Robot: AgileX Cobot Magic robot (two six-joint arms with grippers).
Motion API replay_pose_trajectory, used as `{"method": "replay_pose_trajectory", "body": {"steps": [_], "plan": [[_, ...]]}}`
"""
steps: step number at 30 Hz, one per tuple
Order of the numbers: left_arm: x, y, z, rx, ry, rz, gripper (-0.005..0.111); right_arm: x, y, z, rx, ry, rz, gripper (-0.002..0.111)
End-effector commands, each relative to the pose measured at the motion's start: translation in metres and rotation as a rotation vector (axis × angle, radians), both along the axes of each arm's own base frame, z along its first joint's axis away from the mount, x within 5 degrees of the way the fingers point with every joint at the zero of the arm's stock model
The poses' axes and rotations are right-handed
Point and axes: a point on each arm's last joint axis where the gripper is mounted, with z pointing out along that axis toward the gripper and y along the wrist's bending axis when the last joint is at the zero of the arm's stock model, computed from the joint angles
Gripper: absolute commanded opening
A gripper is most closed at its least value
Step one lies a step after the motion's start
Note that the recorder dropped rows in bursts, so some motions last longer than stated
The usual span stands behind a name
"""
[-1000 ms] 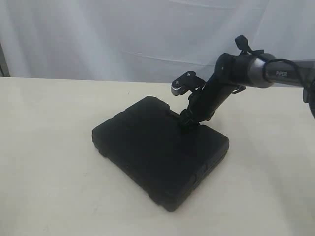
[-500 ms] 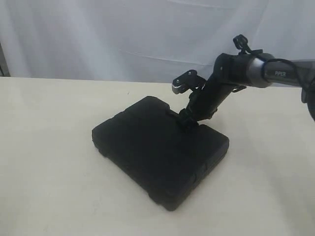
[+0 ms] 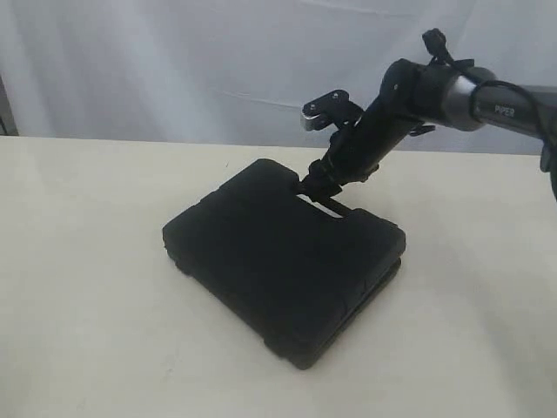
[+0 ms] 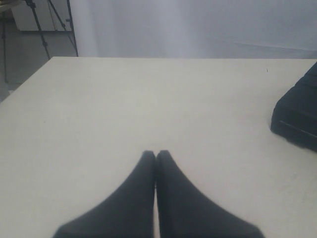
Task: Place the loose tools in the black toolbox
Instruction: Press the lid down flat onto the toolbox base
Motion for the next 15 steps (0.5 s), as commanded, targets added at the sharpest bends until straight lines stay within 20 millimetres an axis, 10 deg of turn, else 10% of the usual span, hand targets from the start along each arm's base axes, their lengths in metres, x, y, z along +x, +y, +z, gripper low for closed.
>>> {"method": "replay_pose_trajectory", "body": {"steps": [1, 15], "plan": [[0.000, -0.001, 0.000, -0.012, -0.008, -0.004, 0.000, -0.003, -0.003, 0.008, 0.008, 0.008, 0.003, 0.062], [0.000, -0.001, 0.000, -0.012, -0.008, -0.004, 0.000, -0.014, 0.002, 0.044, 0.055, 0.005, 0.003, 0.062]]}}
